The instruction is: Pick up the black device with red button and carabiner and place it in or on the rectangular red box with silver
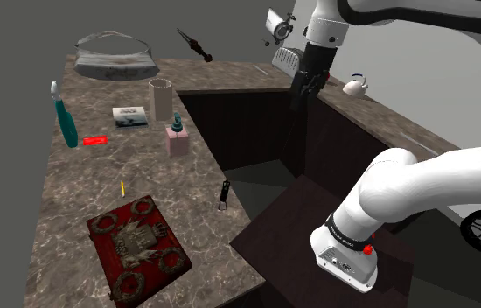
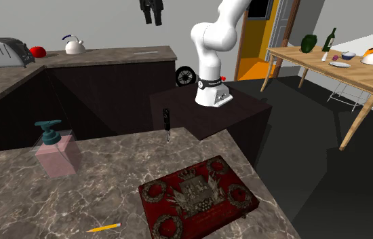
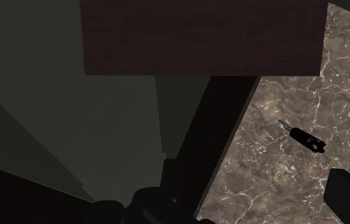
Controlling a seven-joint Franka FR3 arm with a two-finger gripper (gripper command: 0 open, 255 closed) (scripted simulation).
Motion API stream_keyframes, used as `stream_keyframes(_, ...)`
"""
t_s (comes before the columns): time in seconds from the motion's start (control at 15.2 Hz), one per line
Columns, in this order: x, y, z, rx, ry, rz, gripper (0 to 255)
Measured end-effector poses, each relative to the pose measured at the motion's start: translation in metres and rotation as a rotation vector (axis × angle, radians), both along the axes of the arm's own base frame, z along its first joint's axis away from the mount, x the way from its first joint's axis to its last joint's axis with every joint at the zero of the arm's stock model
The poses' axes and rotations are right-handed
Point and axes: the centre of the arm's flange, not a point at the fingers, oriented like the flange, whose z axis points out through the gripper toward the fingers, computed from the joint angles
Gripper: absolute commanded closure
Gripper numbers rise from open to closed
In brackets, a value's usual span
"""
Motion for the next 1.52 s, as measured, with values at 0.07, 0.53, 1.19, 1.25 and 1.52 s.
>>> stream_keyframes(0.07,0.0,0.0,0.0,0.0,0.0,0.0,0)
stream_keyframes(0.53,0.016,0.046,-0.059,-0.002,-0.016,0.027,0)
stream_keyframes(1.19,0.038,0.124,-0.161,-0.006,-0.045,0.072,0)
stream_keyframes(1.25,0.04,0.133,-0.172,-0.007,-0.048,0.076,0)
stream_keyframes(1.52,0.052,0.166,-0.214,-0.008,-0.059,0.094,0)
